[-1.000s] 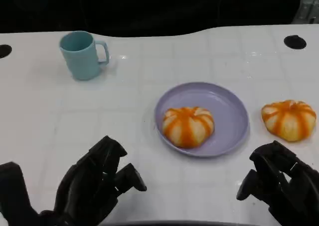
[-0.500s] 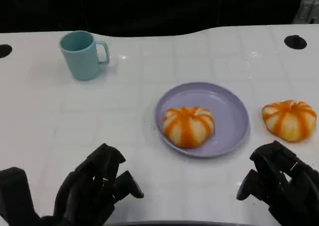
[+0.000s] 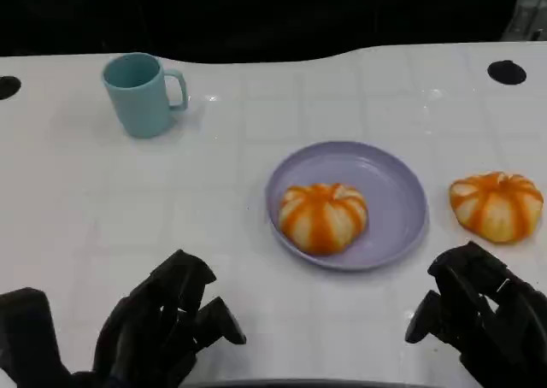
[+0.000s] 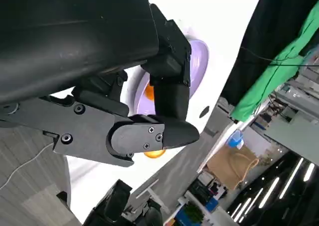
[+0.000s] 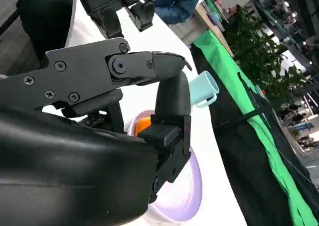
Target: Grasp the bread from the table and place it into the plate.
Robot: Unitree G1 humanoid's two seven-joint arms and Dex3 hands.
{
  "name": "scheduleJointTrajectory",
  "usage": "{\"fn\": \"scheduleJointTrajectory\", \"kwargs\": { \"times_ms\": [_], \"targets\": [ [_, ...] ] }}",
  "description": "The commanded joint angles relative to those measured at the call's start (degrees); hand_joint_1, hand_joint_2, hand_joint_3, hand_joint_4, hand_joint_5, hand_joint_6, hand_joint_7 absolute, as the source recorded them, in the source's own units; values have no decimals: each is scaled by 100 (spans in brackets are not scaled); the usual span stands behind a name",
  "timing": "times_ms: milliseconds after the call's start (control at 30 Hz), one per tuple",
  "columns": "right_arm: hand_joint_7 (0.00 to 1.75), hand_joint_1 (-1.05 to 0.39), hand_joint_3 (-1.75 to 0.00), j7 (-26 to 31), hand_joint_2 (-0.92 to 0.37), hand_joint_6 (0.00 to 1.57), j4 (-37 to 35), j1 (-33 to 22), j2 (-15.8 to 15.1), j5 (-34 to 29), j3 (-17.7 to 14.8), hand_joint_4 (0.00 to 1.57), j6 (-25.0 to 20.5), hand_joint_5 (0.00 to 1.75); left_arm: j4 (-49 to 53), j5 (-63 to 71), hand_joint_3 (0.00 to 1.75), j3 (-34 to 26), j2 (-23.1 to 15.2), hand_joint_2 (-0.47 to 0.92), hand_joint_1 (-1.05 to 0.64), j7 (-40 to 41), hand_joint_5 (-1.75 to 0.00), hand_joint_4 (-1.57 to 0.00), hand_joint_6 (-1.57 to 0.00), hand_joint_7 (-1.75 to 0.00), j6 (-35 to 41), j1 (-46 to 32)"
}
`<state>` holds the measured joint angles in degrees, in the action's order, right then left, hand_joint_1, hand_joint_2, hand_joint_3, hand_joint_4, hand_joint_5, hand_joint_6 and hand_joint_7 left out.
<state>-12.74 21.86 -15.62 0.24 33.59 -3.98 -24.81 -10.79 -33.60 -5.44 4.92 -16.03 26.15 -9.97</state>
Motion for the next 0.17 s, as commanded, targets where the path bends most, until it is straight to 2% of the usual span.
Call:
{"fn": "scheduleJointTrajectory", "kwargs": {
  "times_ms": [33,167],
  "targets": [
    [155,-51,-26,-16,-92,51,-4,35,-60,-14,-60,61,78,175,32,-5,39,-28,-79,92,-59,-15,-175,-82,-55,-175,-48,61],
    [155,-52,-25,3,-92,50,5,37,-48,4,-59,61,56,175,53,10,39,-27,-92,92,-59,-35,-175,-82,-56,-175,-81,74]
  ]
}}
